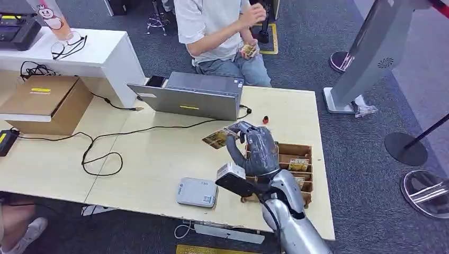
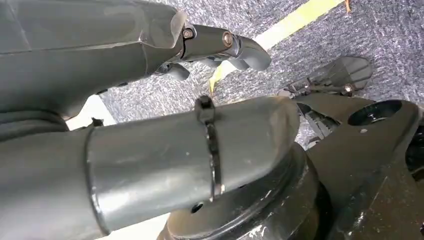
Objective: Pass the card to the sensor for recognition and then transmit it.
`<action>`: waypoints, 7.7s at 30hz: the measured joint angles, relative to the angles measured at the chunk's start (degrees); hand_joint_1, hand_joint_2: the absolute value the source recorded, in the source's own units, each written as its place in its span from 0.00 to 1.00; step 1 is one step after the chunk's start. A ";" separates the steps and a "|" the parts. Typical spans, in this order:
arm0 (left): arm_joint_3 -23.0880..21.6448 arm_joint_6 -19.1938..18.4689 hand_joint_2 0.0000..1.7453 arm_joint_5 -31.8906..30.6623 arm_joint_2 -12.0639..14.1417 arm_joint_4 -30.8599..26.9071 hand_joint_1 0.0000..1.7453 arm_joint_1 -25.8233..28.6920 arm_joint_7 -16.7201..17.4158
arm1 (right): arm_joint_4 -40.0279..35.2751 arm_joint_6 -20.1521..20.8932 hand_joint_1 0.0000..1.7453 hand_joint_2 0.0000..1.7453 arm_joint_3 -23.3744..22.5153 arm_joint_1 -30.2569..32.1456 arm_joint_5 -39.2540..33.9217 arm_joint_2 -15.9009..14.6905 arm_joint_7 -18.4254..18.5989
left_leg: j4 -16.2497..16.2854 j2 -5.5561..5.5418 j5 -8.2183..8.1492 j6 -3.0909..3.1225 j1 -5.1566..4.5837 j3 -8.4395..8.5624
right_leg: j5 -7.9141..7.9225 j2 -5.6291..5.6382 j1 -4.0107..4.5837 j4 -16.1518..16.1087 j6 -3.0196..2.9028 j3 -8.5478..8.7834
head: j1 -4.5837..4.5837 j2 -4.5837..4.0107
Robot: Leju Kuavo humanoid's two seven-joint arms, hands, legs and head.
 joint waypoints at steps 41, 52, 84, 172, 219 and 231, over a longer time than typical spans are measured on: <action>-0.02 -0.72 0.00 3.69 0.79 1.36 0.00 1.60 -0.24 | 11.59 34.30 1.00 1.00 8.92 -2.45 -41.78 2.08 -3.41 | 0.00 -0.01 0.04 -0.05 0.02 0.00 | 0.01 -0.01 0.00 0.02 -0.01 0.02 | 0.00 0.00; -0.02 -0.81 0.00 4.39 0.79 1.38 0.00 1.62 0.15 | 16.44 33.65 1.00 1.00 12.26 -3.28 -41.75 2.88 -3.80 | 0.00 -0.01 0.04 -0.06 0.03 0.00 | 0.01 0.00 0.00 0.02 -0.02 0.02 | 0.00 0.00; -0.02 -0.74 0.00 5.59 0.96 1.57 0.00 1.65 1.71 | 22.23 17.06 1.00 1.00 14.18 -4.82 -26.52 3.61 4.40 | 0.00 -0.01 0.04 -0.06 0.03 0.01 | 0.02 0.00 0.00 0.02 -0.02 0.02 | 0.00 0.00; -2.91 -0.24 0.00 6.88 0.70 1.57 0.00 0.94 3.34 | 32.07 7.94 1.00 1.00 16.98 -7.81 3.42 6.53 17.20 | 0.00 0.01 0.05 -0.07 0.03 0.03 | 0.02 0.01 0.00 0.02 -0.03 0.01 | 0.00 0.00; -3.17 -0.85 0.00 7.93 0.50 1.55 0.00 0.77 4.52 | 40.85 21.92 1.00 1.00 13.39 -11.41 -10.42 11.15 13.29 | 0.00 0.01 0.09 -0.12 0.03 0.04 | 0.06 0.01 0.00 0.02 -0.09 0.01 | 0.02 0.00; -4.31 -0.85 0.00 7.82 0.72 1.55 0.00 0.21 4.50 | 39.80 28.97 1.00 1.00 9.38 -11.47 -17.19 11.08 11.70 | 0.00 0.01 0.09 -0.13 0.04 0.05 | 0.06 0.02 0.01 0.03 -0.09 0.01 | 0.00 0.00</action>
